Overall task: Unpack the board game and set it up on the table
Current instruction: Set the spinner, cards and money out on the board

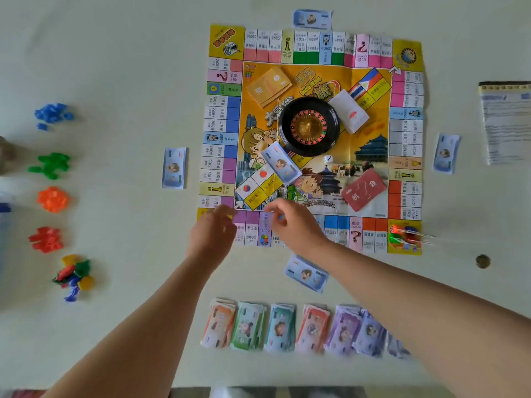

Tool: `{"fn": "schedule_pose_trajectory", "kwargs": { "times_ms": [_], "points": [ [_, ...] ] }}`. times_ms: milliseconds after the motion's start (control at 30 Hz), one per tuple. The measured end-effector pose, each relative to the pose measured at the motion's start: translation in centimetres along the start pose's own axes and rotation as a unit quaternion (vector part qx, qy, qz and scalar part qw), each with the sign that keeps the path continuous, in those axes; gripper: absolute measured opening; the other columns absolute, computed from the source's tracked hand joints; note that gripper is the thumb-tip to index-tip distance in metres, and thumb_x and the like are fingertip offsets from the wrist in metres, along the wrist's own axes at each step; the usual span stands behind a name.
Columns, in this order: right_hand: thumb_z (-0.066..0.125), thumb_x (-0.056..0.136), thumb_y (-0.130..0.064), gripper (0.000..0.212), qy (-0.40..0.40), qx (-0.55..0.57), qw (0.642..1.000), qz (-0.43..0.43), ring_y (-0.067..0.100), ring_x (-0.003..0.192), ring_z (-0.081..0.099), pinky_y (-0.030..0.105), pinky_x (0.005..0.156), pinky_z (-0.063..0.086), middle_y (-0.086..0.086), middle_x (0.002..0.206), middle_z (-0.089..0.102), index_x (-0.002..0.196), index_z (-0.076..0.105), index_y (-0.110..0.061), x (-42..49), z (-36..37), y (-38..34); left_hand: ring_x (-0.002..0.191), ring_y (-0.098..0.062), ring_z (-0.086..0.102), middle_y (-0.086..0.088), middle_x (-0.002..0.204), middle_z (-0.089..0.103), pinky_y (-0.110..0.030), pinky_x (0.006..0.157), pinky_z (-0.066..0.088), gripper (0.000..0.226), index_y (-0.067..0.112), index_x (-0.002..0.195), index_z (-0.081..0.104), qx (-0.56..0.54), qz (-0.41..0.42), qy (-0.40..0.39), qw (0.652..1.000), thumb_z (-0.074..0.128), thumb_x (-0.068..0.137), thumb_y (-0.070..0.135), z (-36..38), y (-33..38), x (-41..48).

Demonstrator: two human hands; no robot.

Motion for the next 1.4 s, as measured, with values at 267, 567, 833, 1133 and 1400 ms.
{"fn": "schedule_pose_trajectory", "kwargs": {
  "times_ms": [267,567,833,1133,1400],
  "points": [
    [0.050,0.088,-0.008,0.036,-0.110,-0.076,0.989,-0.059,0.019,0.105,0.060,0.031,0.086,0.049,0.001,0.122,0.062,0.122,0.057,-0.016,-9.2,10.5,-1.9,0.070,-0.023,0.064,-0.002,0.075,0.069,-0.034,0.072,0.052,0.030,0.023,0.086,0.067,-0.151,-0.140,-0.026,0.978,0.049,0.085,-0.001,4.7,-11.9,-10.6],
    [0.049,0.090,-0.016,0.071,-0.141,-0.273,0.950,-0.063,0.015,0.148,0.004,0.039,0.116,0.012,0.004,0.161,0.007,0.151,0.014,-0.016,-14.6,18.2,-1.6,0.077,-0.023,0.058,-0.009,0.095,0.066,-0.032,0.069,0.046,0.022,0.013,0.104,0.065,-0.250,-0.270,0.077,0.926,0.049,0.089,0.012,7.9,-20.8,-21.5],
    [0.050,0.091,-0.022,0.070,-0.134,-0.302,0.942,-0.057,0.019,0.143,0.021,0.044,0.115,0.011,0.003,0.155,0.025,0.150,0.013,-0.018,-17.5,21.0,-2.2,0.097,-0.026,0.046,-0.013,0.128,0.039,-0.043,0.088,0.045,0.065,0.006,0.134,0.032,-0.488,-0.512,0.064,0.704,0.065,0.084,0.030,14.0,-23.9,-29.4],
    [0.046,0.089,-0.016,0.063,-0.075,-0.313,0.943,-0.090,0.015,0.141,0.028,0.043,0.116,0.009,0.002,0.147,0.039,0.147,0.021,-0.017,-19.6,22.4,-3.0,0.084,-0.030,0.064,-0.018,0.093,0.065,-0.044,0.093,0.051,0.005,0.003,0.091,0.056,-0.743,-0.399,0.045,0.535,0.056,0.091,0.008,17.0,-20.8,-26.4],
    [0.049,0.086,-0.014,0.059,-0.112,-0.228,0.963,-0.086,0.019,0.128,0.042,0.033,0.108,0.024,0.004,0.135,0.052,0.142,0.032,-0.018,-22.6,24.9,-2.4,0.069,-0.021,0.063,-0.016,0.085,0.064,-0.024,0.063,0.057,0.017,-0.006,0.099,0.057,-0.659,-0.397,0.077,0.634,0.048,0.086,-0.014,15.7,-23.6,-29.5]
  ]
}}
Point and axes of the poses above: each hand's wrist, its own x-axis towards the middle knuckle, its own z-axis out of the palm, y = z × x, the point moved 10 cm from there along x, towards the middle knuckle
